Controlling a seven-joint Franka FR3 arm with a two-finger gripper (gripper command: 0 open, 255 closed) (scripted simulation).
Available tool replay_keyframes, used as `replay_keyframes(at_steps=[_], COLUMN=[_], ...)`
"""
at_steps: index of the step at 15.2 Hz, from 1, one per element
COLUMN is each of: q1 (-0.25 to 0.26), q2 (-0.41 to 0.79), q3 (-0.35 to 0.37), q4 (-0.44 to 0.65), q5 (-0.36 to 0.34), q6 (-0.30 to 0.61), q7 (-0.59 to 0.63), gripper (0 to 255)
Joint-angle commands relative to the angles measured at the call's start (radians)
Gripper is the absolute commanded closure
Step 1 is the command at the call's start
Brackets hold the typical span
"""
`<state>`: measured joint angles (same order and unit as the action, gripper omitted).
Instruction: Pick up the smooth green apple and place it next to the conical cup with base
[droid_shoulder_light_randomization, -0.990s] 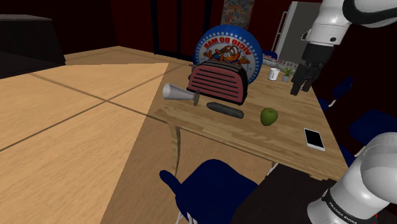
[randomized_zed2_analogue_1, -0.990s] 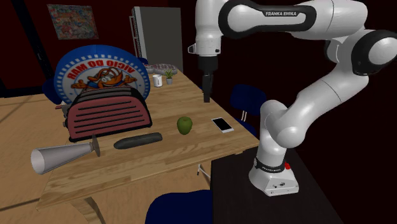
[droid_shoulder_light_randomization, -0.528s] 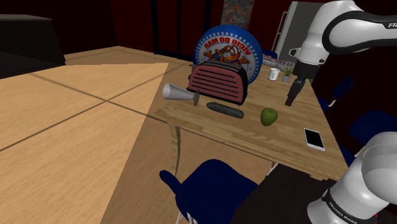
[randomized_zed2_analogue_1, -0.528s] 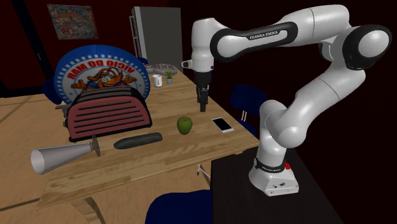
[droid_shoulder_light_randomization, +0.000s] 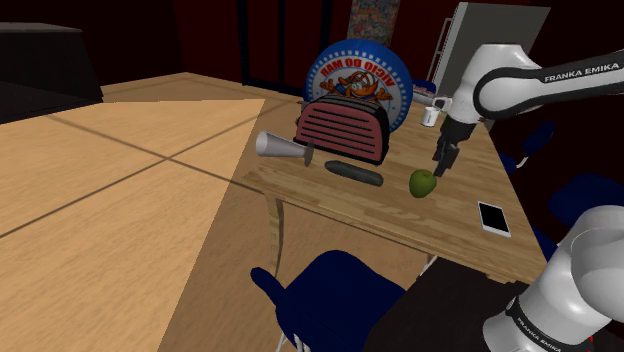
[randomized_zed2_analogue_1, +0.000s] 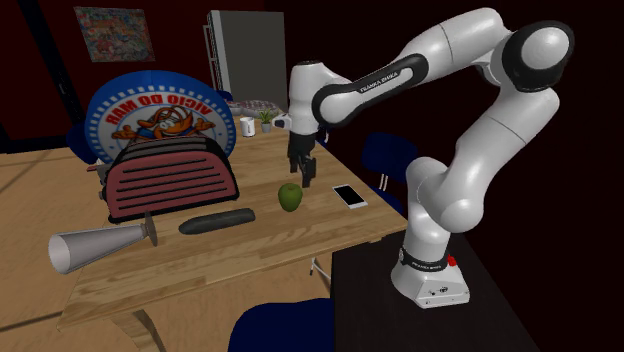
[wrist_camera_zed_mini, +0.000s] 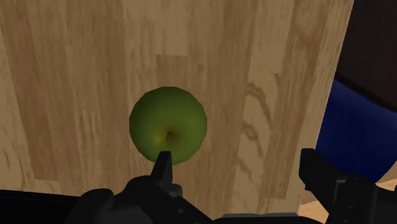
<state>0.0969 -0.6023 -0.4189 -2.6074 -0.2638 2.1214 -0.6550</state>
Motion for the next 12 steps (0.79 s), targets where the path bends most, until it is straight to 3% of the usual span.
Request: replay_keyframes(at_steps=[1,5,12], q1=[0.028,0.105,0.126], q2=[0.072,0.230,0.310], q3=[-0.052,-0.158,-0.190], q4=[-0.002,0.033,0.009], q5=[-0.015,0.004,0.033], q6=[0.100,0.270,0.370], q7=[-0.096,-0.296,-0.320], gripper=[0,0,0])
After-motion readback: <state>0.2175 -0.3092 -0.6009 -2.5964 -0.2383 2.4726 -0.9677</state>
